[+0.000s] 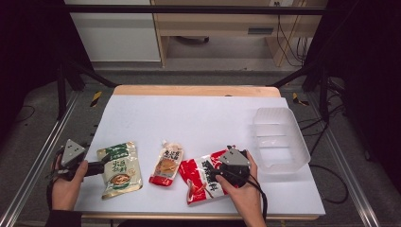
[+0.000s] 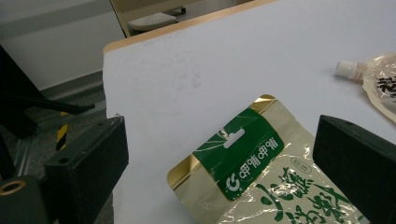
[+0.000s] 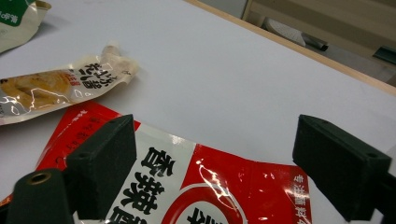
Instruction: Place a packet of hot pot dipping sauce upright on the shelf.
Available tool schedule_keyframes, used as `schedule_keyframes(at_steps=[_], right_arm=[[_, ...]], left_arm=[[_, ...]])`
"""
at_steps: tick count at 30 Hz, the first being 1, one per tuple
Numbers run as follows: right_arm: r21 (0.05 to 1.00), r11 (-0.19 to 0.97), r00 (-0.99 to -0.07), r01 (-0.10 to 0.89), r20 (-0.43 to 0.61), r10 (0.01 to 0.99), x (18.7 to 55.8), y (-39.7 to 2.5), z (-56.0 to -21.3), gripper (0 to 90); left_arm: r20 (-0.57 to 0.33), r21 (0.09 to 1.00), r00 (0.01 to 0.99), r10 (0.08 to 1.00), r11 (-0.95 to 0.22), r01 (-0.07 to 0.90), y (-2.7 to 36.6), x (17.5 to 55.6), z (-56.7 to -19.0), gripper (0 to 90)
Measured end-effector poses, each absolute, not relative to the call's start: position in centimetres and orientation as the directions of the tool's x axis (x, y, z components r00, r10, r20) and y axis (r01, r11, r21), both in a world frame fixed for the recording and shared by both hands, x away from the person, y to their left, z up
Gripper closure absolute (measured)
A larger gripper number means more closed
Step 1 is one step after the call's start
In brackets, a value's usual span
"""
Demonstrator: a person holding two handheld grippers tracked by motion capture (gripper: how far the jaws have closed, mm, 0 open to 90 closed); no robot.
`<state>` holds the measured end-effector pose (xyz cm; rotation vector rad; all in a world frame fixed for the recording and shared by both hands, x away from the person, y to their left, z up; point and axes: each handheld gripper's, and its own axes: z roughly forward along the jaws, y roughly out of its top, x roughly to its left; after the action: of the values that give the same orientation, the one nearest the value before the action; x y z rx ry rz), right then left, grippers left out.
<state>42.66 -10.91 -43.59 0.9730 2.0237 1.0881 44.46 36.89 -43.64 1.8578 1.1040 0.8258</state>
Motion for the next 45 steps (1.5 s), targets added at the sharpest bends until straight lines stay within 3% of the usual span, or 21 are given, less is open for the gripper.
schedule_keyframes(at_steps=[6,20,32,39,45], right_arm=[[0.873,0.385,-0.516,0.300,-0.191,0.835,42.4,-10.9,-43.7,8.4],[0.844,0.458,-0.568,0.281,-0.239,0.788,41.7,-10.2,-43.9,8.7],[0.817,0.500,-0.576,0.288,-0.269,0.772,41.6,-9.6,-44.2,10.5],[0.806,0.518,-0.582,0.288,-0.282,0.763,41.7,-9.4,-44.3,10.5],[0.794,0.537,-0.590,0.285,-0.296,0.751,41.6,-9.0,-44.3,10.6]], left_arm=[[0.068,0.873,0.454,0.889,-0.273,0.404,37.8,44.8,-43.9,3.8],[0.064,0.844,0.483,0.873,-0.306,0.441,38.8,45.5,-44.9,5.7],[-0.001,0.794,0.500,0.866,-0.303,0.527,39.4,47.3,-46.5,14.8],[-0.009,0.768,0.529,0.849,-0.333,0.547,38.8,47.8,-47.0,17.3],[-0.022,0.772,0.560,0.828,-0.341,0.536,38.8,47.3,-46.9,24.7]])
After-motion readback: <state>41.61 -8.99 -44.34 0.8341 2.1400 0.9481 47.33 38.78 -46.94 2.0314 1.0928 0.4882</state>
